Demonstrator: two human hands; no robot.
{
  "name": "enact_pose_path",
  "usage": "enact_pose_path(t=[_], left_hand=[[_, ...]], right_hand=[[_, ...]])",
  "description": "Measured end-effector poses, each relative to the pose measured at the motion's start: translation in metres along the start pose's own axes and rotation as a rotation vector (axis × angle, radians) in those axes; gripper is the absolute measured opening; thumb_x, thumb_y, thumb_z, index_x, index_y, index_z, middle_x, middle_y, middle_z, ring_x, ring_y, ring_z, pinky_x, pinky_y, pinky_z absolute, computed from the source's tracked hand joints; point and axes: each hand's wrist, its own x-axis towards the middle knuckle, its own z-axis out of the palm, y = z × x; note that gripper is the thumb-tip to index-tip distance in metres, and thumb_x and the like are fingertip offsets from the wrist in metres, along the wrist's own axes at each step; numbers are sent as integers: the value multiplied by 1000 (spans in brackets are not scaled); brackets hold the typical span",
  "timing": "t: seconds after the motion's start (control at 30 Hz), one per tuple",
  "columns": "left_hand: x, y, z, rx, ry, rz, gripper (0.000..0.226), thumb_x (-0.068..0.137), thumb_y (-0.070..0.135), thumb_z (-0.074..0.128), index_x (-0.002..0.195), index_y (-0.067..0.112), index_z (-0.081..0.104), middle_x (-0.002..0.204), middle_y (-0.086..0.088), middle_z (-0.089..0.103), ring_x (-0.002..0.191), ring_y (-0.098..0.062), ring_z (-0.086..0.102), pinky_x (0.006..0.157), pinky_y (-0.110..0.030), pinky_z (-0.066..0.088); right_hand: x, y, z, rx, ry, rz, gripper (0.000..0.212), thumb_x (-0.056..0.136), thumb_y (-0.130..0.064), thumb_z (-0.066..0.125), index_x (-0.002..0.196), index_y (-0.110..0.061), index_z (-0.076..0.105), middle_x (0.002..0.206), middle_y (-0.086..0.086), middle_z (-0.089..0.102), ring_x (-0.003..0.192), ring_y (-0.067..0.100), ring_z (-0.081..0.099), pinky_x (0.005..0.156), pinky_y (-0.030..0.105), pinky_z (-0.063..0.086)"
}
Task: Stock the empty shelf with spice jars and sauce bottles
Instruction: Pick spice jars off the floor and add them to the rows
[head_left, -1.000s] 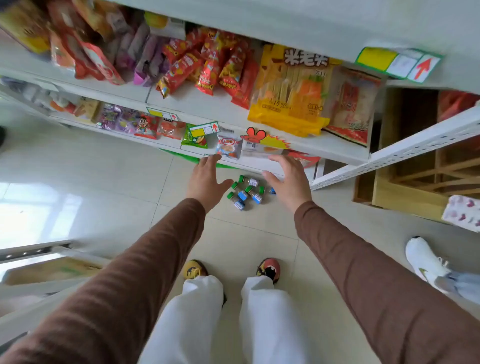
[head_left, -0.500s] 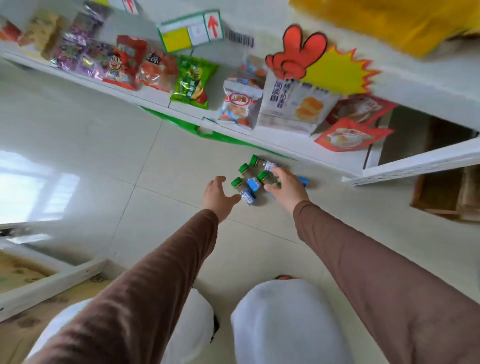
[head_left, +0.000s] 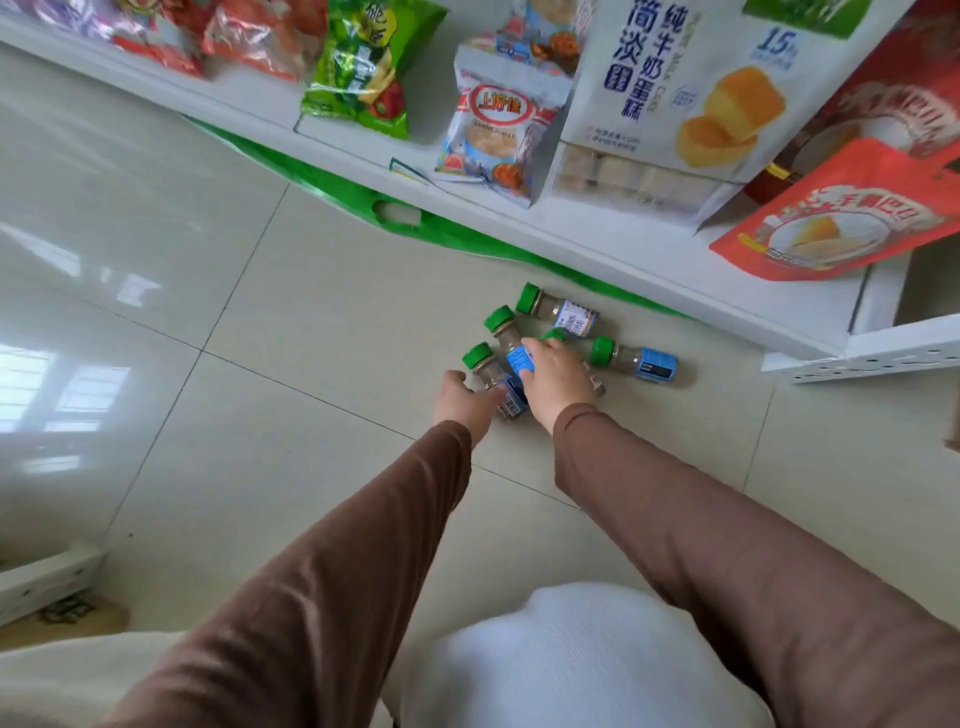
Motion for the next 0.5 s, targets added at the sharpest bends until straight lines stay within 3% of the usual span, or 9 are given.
enact_pose_path(t=[0.1, 0.27, 0.4, 0.5], left_hand=[[11, -3, 8, -59, 39, -13, 46, 86, 34, 75, 117, 13, 49, 107, -12, 68, 82, -21, 62, 64, -28, 48], [19, 0, 15, -94, 60, -26, 44, 81, 38, 79, 104, 13, 51, 100, -14, 69, 78, -25, 61, 82, -44, 58], [22, 3, 16, -111, 53, -45, 45, 78, 38, 84, 100, 11, 55, 93, -10, 65, 77, -24, 60, 81, -44, 59], [22, 4, 15, -152, 10, -56, 33, 79, 31, 83, 94, 9, 63, 89, -9, 68, 81, -28, 66, 84, -44, 61]], right_hand=[[6, 1, 9, -127, 53, -49, 40, 98, -12, 53, 138, -13, 49, 130, 13, 58, 121, 33, 51, 99, 40, 40], [10, -3, 13, -117, 32, -8, 43, 97, -22, 60, 136, -13, 47, 124, 16, 61, 116, 34, 58, 93, 40, 46], [11, -6, 17, -40, 21, 32, 48, 97, -19, 60, 140, -12, 42, 126, 17, 62, 118, 36, 59, 96, 41, 45], [12, -5, 18, 38, 20, 53, 52, 96, -17, 61, 143, -10, 40, 134, 17, 59, 124, 37, 55, 101, 42, 42]])
